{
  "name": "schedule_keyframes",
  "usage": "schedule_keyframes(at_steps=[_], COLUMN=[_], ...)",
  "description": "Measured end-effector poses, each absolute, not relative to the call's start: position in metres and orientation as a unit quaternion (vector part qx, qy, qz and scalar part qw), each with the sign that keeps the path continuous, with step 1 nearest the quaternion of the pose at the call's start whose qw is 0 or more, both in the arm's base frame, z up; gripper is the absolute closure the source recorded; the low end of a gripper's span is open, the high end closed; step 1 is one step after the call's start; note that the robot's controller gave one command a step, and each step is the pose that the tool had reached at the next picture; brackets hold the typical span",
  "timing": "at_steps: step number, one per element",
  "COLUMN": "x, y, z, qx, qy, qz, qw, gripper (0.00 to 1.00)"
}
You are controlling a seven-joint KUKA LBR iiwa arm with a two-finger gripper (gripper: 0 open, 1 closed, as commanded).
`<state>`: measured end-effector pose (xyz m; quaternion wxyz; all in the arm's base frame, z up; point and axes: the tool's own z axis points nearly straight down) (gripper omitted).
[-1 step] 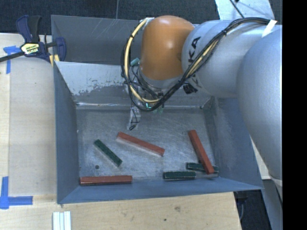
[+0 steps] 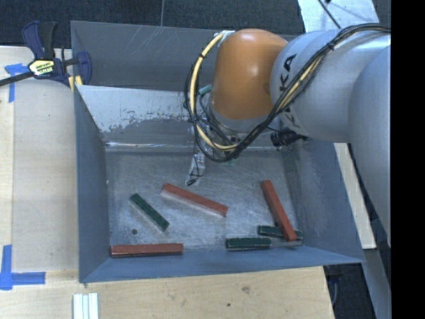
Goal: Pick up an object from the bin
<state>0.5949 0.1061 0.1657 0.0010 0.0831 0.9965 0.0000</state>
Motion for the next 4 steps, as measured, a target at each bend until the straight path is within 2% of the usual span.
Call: schedule_keyframes(at_steps=[1, 2, 3, 4], x=[0.574, 0.576, 0.577, 0.556], y=[0.115, 0.115, 0.145, 0.146], z=[0.069, 0.071, 0.178, 0.279], qx=[-0.043, -0.042, -0.036, -0.057], qy=[0.999, 0.999, 0.999, 0.998], qz=[0.0, 0.0, 0.002, 0.001], qw=[0.0, 0.002, 0.006, 0.006], gripper=[0.0, 1.0, 1.0, 1.0])
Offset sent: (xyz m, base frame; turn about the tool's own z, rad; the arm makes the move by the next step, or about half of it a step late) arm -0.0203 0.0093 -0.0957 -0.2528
